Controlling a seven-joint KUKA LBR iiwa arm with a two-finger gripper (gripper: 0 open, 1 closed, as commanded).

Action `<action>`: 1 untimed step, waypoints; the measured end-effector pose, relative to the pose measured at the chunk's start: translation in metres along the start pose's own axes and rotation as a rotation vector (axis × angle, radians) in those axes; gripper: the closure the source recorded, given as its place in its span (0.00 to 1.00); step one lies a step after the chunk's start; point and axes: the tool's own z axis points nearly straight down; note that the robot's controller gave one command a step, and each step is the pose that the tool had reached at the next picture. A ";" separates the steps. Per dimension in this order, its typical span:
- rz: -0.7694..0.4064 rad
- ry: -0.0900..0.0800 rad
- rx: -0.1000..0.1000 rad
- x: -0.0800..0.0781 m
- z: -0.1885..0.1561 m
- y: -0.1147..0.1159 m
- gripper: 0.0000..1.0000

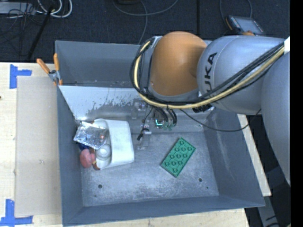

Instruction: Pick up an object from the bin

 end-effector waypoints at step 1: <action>-0.715 -0.015 0.001 0.033 0.118 0.061 0.00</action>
Offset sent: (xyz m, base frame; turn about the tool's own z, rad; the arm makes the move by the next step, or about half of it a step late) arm -0.0361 0.0602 -0.1188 -0.7170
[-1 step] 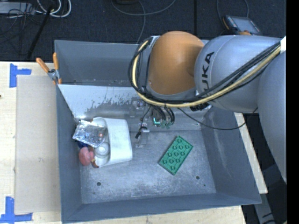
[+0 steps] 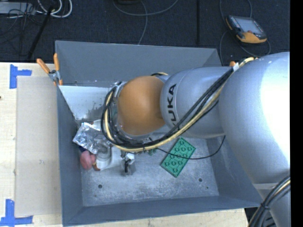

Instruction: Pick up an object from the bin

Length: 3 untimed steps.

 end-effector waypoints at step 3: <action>0.019 0.007 -0.001 -0.052 -0.083 0.011 1.00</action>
Offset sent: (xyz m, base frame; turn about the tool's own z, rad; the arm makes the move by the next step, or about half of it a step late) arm 0.0461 0.0644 -0.0012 0.0354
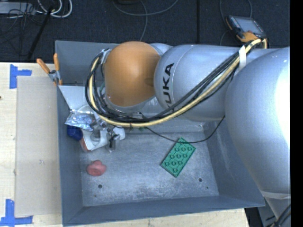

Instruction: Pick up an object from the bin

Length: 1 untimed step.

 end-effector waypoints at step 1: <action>-0.033 -0.007 0.002 0.003 -0.098 0.020 1.00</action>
Offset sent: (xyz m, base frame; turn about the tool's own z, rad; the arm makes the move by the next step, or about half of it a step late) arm -0.0167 0.0126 0.0933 -0.0371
